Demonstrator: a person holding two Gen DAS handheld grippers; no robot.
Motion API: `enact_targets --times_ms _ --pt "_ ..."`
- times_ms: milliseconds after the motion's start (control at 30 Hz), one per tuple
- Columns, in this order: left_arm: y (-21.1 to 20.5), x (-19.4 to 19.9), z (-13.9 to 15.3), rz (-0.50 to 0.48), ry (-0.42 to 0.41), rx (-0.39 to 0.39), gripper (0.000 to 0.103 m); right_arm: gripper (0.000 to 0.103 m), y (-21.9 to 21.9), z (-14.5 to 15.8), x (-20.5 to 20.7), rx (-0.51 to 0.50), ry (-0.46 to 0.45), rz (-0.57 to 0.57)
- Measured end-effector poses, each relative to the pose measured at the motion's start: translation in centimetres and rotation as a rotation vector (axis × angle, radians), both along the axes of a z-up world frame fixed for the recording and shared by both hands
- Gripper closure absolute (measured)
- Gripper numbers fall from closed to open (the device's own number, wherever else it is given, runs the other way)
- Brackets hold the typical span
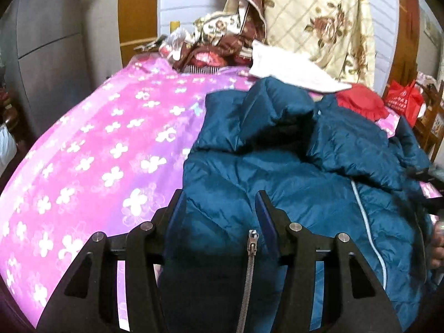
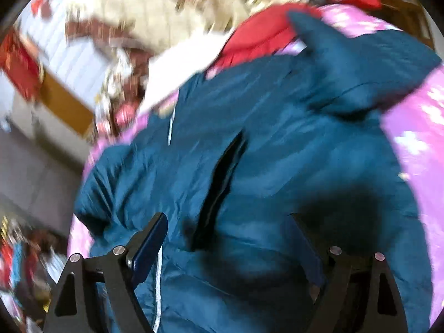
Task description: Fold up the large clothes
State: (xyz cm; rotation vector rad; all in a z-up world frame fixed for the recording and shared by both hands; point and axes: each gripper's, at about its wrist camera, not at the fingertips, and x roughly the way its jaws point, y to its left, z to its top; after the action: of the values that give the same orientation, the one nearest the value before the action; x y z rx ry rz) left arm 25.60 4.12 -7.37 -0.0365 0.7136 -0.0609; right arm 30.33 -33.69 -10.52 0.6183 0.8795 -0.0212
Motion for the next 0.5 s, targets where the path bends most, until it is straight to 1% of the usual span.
enact_targets --times_ms 67,100,133,200,233,267,300,367,433,467,500 --pt "0.4 -0.3 0.1 -0.009 -0.003 -0.007 0.052 0.017 1.6 -0.7 1.7 -0.026 0.048 0.010" --pt "0.5 -0.5 0.1 -0.012 -0.003 -0.008 0.052 0.020 2.0 -0.6 2.1 -0.045 0.044 0.002" --pt "0.7 -0.6 0.0 -0.012 -0.004 -0.006 0.052 0.027 2.8 -0.3 2.8 -0.077 0.047 0.016" --pt "0.8 -0.6 -0.2 -0.007 -0.001 0.004 0.052 0.075 3.6 0.0 4.2 -0.112 0.079 0.051" --pt "0.9 -0.5 -0.3 -0.003 0.006 0.003 0.052 0.083 3.9 0.4 5.2 -0.142 0.113 0.066" --pt "1.0 -0.5 -0.4 -0.002 0.012 0.000 0.052 0.090 3.8 1.1 5.9 -0.182 0.126 0.056" --pt "1.1 -0.4 -0.4 -0.002 0.021 -0.012 0.052 0.093 3.7 1.7 6.5 -0.220 0.128 0.045" --pt "1.4 -0.3 -0.4 -0.001 0.027 -0.036 0.052 0.094 3.1 4.3 7.9 -0.358 0.116 -0.001" --pt "1.5 -0.3 -0.3 -0.001 0.026 -0.047 0.052 0.095 2.2 5.9 8.8 -0.464 0.111 -0.044" --pt "1.5 -0.3 -0.2 -0.001 0.027 -0.047 0.052 0.096 1.4 6.7 9.6 -0.509 0.117 -0.070" --pt "1.4 -0.3 -0.3 -0.001 0.030 -0.045 0.052 0.096 0.5 7.1 10.3 -0.532 0.130 -0.091"
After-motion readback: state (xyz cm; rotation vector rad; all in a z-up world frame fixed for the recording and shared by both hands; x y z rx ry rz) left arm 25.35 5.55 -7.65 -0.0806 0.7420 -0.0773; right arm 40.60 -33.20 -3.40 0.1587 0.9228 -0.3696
